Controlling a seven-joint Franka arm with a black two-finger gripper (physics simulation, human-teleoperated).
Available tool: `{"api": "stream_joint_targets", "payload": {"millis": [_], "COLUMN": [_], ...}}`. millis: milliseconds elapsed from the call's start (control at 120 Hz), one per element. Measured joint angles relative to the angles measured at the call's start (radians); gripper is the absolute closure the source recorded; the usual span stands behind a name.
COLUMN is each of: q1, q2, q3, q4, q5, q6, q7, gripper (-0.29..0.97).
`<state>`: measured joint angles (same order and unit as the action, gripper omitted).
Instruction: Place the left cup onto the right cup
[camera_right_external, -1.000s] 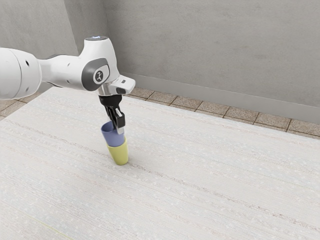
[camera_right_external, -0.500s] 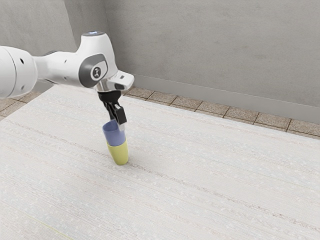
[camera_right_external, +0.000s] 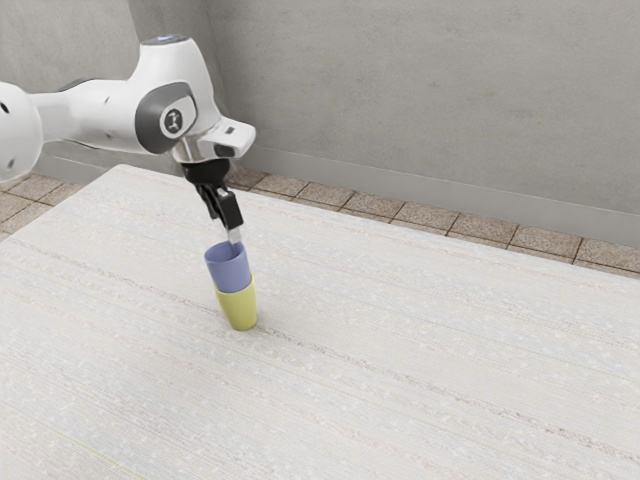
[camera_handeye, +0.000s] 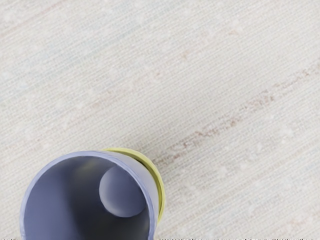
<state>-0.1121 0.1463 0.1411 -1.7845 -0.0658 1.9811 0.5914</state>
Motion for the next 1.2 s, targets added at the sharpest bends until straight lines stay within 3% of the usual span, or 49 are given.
{"api": "stream_joint_targets", "payload": {"millis": [458, 1200], "q1": [0.000, 0.002], "q2": [-0.079, -0.121], "q3": [0.003, -0.019], "q4": [0.022, 0.262], "q5": [-0.002, 0.036], "q6": [-0.147, -0.432], "q7": [-0.117, -0.410], "gripper": [0.00, 0.00]}}
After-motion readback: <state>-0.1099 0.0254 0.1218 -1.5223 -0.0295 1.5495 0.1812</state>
